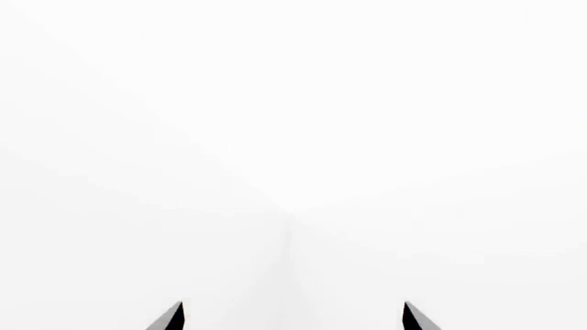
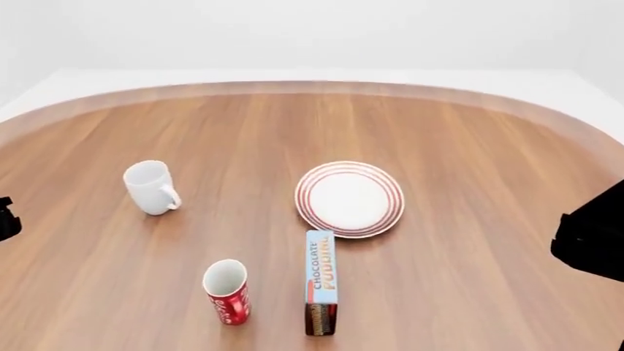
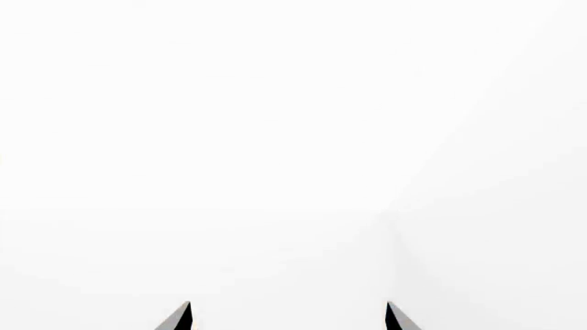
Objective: Pick up the white mug and put it on the plate, and put the chocolate pudding to the right of the plate.
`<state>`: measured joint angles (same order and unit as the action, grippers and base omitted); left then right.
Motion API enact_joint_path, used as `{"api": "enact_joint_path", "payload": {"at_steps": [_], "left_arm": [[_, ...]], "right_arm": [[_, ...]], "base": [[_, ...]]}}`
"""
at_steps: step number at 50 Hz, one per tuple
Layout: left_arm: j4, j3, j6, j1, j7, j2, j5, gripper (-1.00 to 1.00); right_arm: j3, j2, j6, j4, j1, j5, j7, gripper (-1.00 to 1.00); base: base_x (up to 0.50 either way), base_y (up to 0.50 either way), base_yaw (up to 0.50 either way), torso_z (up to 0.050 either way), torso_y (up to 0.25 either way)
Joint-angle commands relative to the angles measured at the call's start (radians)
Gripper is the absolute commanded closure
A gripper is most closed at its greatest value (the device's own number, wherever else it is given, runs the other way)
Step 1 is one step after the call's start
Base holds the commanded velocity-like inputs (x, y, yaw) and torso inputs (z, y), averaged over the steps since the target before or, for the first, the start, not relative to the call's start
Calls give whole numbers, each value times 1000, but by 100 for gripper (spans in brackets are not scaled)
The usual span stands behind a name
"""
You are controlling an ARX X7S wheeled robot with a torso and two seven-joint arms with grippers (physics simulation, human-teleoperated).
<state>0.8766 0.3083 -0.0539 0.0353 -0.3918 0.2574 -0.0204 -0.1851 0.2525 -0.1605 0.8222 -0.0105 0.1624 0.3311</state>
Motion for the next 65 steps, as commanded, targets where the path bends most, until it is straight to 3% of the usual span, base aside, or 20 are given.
{"api": "enact_joint_path", "payload": {"at_steps": [1, 52, 65], "left_arm": [[0, 29, 12, -4, 10, -14, -12, -100], [22, 8, -14, -10, -4, 11, -12, -100], [13, -5, -17, -9, -6, 17, -12, -100]], "right_arm": [[-16, -9, -11, 7, 3, -21, -20, -100], [30, 22, -2, 12, 16, -52, -9, -100], [46, 22, -41, 2, 21, -100, -6, -100]], "base": [[500, 0, 0, 0, 15], [499, 3, 0, 0, 1], [-9, 283, 0, 0, 0]]}}
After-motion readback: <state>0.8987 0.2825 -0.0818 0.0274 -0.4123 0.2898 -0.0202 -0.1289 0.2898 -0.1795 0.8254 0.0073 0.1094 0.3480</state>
